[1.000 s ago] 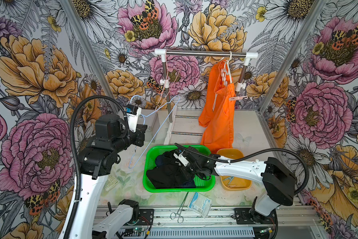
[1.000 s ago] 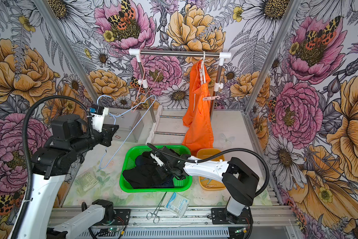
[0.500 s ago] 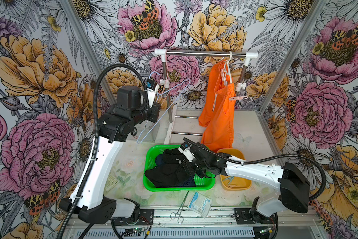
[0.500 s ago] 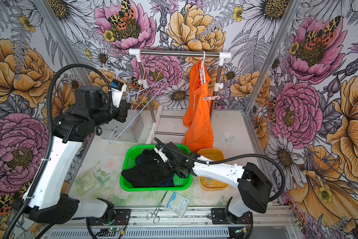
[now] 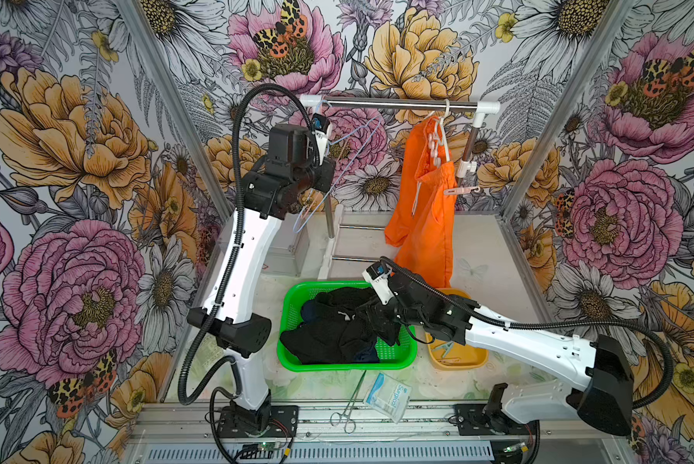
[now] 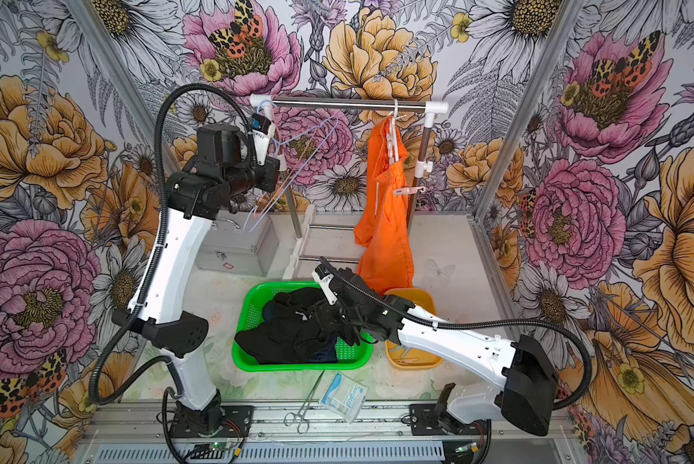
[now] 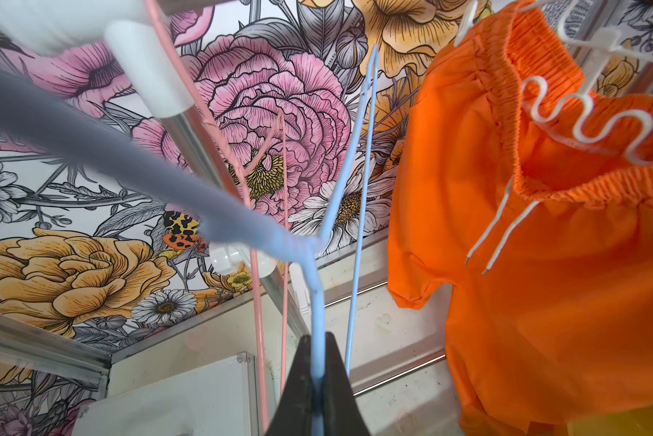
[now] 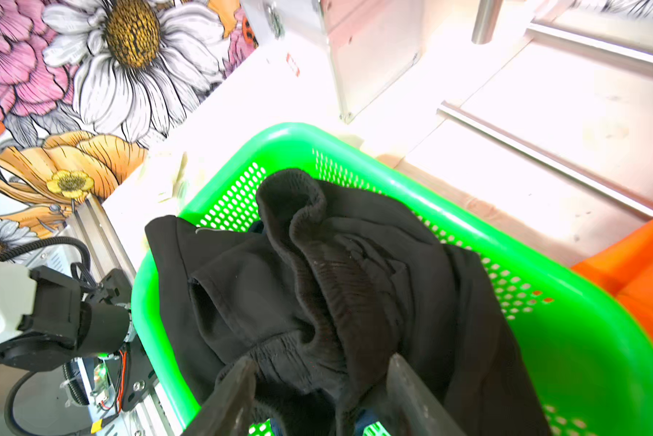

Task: Remove the clothespins securing shorts to the hanger
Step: Place the hanger on the clothesline.

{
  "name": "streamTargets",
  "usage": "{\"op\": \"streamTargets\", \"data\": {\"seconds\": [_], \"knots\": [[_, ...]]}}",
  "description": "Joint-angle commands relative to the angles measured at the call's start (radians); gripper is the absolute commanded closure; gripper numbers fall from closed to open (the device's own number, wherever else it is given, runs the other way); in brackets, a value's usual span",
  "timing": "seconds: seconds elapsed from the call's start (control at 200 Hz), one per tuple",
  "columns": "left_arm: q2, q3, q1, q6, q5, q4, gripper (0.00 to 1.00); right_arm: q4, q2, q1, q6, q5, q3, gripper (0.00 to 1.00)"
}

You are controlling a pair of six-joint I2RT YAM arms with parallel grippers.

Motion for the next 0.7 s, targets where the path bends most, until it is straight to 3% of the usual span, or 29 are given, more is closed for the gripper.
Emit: {"op": "streamTargets", "data": {"seconds": [0.0, 0.185, 0.695], "knots": [[0.063, 0.095, 0.013, -0.046, 0.023, 0.009, 1.00, -0.006, -0.045, -0.009, 0.019, 0.056, 0.005, 0.41], [0.159, 0.212, 0.019, -0.100, 0.012, 0.027, 1.00, -0.007, -0.070, -0.009, 0.018, 0.078, 0.001, 0.40], [0.193, 0.187, -0.002, -0.123, -0.030, 0.156, 1.00, 0.018, -0.080, -0.009, 0.030, 0.078, -0.017, 0.41]]}}
